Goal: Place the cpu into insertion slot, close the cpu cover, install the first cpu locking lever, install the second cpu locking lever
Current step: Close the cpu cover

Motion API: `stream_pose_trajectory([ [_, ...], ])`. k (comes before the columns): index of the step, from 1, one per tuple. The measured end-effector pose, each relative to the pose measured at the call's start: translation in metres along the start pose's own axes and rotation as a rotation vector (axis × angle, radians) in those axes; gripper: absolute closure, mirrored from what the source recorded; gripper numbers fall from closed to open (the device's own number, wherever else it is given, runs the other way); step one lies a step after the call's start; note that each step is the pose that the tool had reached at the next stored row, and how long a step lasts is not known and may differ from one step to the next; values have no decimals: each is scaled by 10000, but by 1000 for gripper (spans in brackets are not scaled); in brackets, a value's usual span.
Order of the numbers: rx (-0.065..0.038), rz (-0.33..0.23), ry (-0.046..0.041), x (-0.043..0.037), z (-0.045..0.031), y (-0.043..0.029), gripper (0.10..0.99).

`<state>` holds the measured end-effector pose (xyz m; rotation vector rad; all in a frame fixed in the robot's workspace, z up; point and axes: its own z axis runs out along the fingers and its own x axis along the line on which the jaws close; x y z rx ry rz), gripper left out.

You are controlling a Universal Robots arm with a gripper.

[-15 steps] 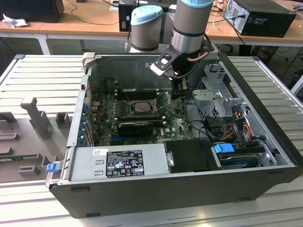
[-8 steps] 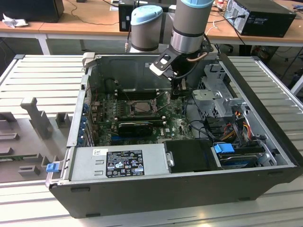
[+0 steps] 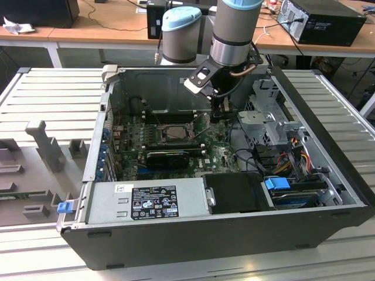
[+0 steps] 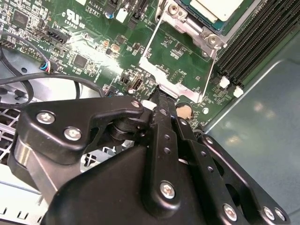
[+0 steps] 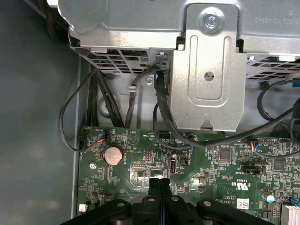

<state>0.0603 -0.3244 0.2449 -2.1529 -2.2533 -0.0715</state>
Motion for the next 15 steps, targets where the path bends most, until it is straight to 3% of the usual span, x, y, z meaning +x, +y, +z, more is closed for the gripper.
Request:
stream_pose_trajectory([
  [15, 0, 0, 0, 2, -1, -46, 980],
])
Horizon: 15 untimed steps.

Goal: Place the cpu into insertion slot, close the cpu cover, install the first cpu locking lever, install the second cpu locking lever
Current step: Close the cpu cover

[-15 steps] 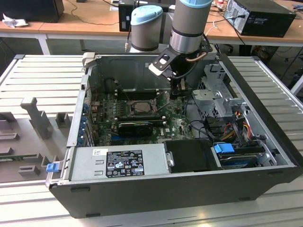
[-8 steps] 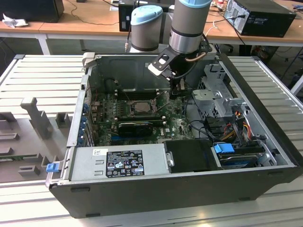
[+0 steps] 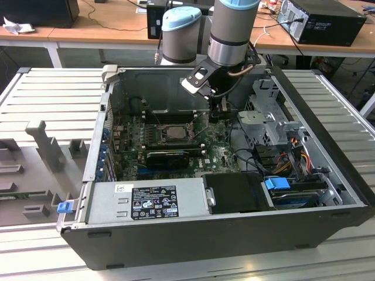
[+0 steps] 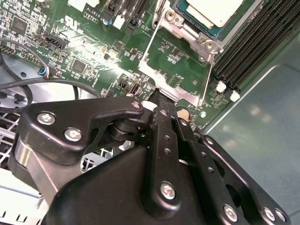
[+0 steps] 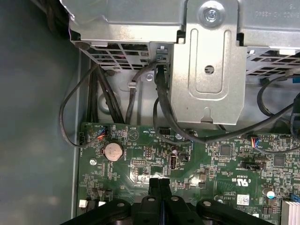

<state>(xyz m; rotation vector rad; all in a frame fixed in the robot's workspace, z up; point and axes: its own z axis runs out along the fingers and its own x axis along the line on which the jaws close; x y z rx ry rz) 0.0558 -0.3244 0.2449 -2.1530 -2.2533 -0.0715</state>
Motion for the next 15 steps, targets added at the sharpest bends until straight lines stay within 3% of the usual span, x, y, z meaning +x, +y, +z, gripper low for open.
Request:
stream_pose_trajectory([
  [15, 0, 0, 0, 3, -1, -61, 980],
])
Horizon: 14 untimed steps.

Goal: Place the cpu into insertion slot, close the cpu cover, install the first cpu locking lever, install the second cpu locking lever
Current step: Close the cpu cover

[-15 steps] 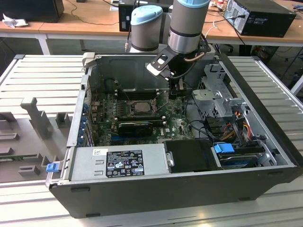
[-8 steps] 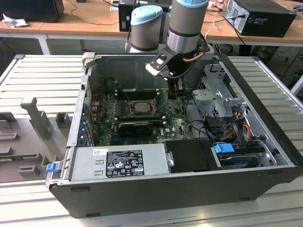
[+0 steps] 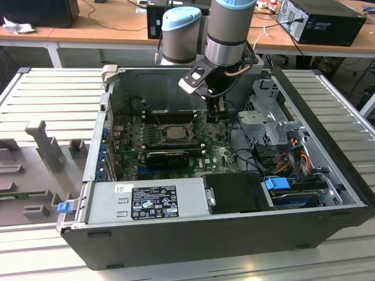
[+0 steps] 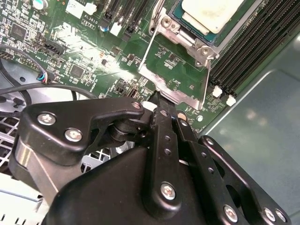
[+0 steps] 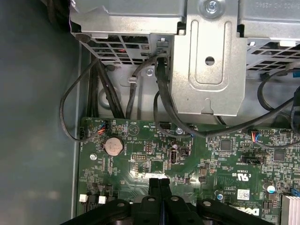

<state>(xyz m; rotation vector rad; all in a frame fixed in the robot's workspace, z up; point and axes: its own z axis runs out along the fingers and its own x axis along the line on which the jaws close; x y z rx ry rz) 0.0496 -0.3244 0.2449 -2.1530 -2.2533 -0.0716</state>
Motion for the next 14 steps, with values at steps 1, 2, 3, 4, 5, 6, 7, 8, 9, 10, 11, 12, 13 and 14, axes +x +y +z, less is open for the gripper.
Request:
stream_pose_trajectory([
  [1, 1, 0, -1, 0, 0, -3, 980],
  [2, 0, 0, 0, 0, 0, -7, 980],
  [3, 0, -1, 0, 1, 0, -12, 980],
  [4, 0, 0, 0, 1, 0, -16, 980],
  [5, 1, 0, 0, 1, 0, -19, 980],
  [6, 0, -1, 0, 2, 0, -31, 980],
  [7, 0, 0, 0, 2, -1, -36, 980],
  [8, 0, 0, -1, 2, -1, -38, 980],
  [9, 1, 0, -1, 2, -1, -41, 980],
  [10, 0, 0, 0, 2, -1, -44, 980],
  [11, 0, 0, 0, 2, -1, -46, 980],
  [12, 0, -1, 0, 2, -1, -48, 980],
  [13, 0, 0, 0, 2, -1, -50, 980],
  [14, 0, 1, 0, 3, -1, -54, 980],
])
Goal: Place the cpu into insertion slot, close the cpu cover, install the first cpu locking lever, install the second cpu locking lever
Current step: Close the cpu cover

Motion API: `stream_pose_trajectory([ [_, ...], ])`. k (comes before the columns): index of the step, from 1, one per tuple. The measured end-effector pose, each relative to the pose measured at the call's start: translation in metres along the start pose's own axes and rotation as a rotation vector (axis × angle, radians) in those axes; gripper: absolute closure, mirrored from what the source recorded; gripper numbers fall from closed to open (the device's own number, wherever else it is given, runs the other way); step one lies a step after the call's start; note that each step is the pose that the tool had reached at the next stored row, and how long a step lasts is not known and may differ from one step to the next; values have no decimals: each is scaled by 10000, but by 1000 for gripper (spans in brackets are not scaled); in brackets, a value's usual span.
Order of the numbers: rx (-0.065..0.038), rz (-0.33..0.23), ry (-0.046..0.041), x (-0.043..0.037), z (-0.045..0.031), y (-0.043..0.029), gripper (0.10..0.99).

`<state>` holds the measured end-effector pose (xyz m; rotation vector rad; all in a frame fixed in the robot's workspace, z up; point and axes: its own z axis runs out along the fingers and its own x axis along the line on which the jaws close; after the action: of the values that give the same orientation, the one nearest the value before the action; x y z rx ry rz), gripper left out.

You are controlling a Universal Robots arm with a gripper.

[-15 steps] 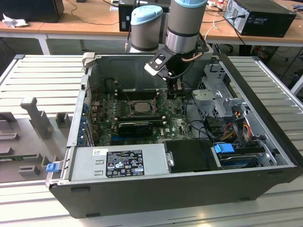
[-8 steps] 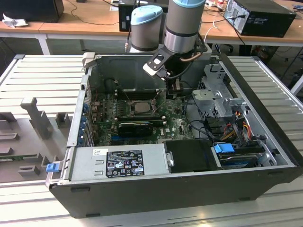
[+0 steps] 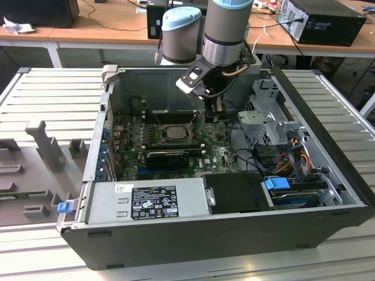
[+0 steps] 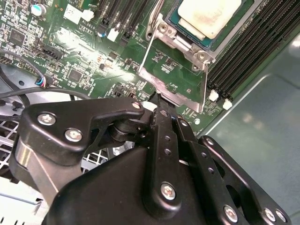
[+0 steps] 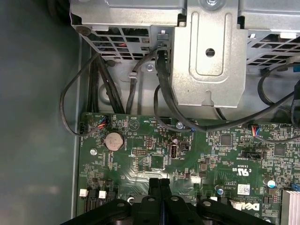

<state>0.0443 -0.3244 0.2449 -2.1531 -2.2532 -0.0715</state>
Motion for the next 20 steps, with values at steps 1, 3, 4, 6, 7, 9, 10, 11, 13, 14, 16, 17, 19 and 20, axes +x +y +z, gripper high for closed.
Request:
stream_pose_trajectory([
  [1, 0, -2, 0, 0, 0, -2, 980],
  [3, 0, -2, 0, 0, 0, -7, 980],
  [4, 0, -1, 0, 0, 0, -9, 980],
  [6, 0, -1, 0, 0, 0, -12, 980],
  [7, 0, -1, -1, 0, 0, -14, 980],
  [9, 0, 0, 0, 1, -1, -27, 980],
  [10, 0, -1, 0, 1, 0, -29, 980],
  [11, 0, -1, 0, 1, -1, -31, 980],
  [13, 0, -1, 0, 2, -1, -38, 980],
  [14, 0, -1, 1, 2, 0, -41, 980],
  [16, 0, -1, 0, 2, -1, -46, 980],
  [17, 0, -2, 0, 2, -1, -48, 980],
  [19, 0, -1, -1, 2, -1, -52, 980],
  [20, 0, -1, 0, 2, -1, -54, 980],
])
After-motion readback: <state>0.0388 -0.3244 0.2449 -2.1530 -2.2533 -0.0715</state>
